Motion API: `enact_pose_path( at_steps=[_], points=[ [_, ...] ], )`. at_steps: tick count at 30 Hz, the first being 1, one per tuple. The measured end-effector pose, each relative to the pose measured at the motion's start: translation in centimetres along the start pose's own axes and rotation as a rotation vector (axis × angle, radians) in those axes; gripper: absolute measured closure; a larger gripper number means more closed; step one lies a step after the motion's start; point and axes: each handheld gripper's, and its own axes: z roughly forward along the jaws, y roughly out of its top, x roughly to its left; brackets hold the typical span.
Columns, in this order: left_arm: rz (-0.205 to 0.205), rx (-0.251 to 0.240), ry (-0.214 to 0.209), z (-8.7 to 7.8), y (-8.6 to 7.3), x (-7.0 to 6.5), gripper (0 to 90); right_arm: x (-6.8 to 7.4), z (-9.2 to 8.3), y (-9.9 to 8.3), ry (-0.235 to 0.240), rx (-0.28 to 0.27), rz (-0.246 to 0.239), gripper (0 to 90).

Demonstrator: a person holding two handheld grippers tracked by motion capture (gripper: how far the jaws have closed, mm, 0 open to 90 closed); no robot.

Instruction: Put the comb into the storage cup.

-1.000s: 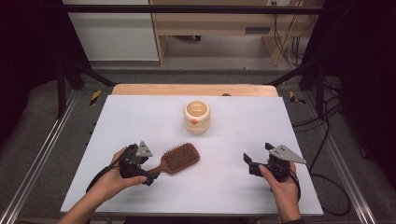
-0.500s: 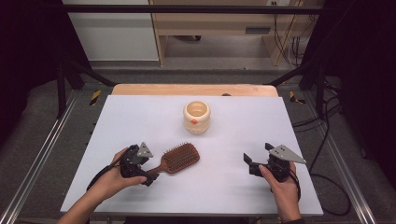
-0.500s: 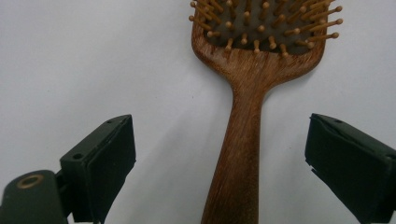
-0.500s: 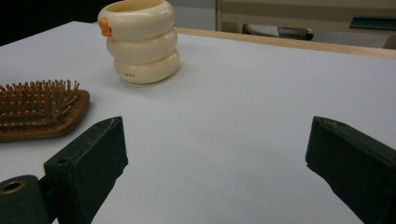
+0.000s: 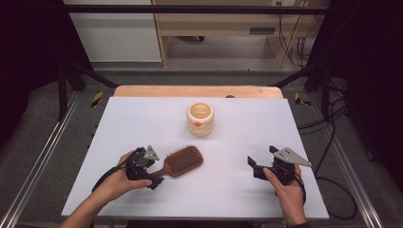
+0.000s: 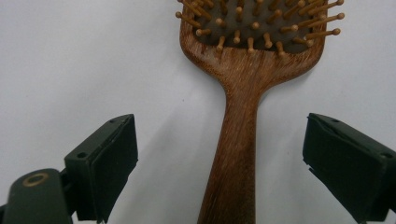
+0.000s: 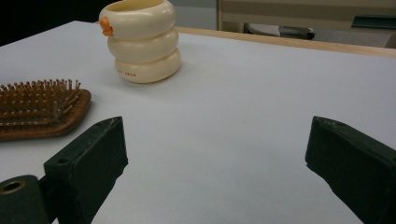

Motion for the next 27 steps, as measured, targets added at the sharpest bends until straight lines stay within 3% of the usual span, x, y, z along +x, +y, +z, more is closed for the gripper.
enact_pose_path(
  at_steps=[8, 13, 18, 27],
  points=[
    [-0.003, 0.000, -0.008, -0.2, -0.1, 0.2, 13.4, 0.0, 0.0, 0.0, 0.002, 0.004, -0.001, 5.6],
    [-0.005, 0.004, -0.020, -0.1, 0.0, 0.4, 23.4, 0.0, 0.1, 0.0, 0.003, 0.005, -0.001, 5.7],
    [0.020, 0.013, -0.045, -0.1, 0.6, 0.4, 32.6, 0.0, 0.1, 0.0, 0.005, 0.009, -0.002, 5.7],
    [0.065, 0.071, -0.086, 0.9, 1.9, 0.4, 45.7, 0.0, 0.1, -0.1, 0.007, 0.010, 0.000, 5.7]
  ],
)
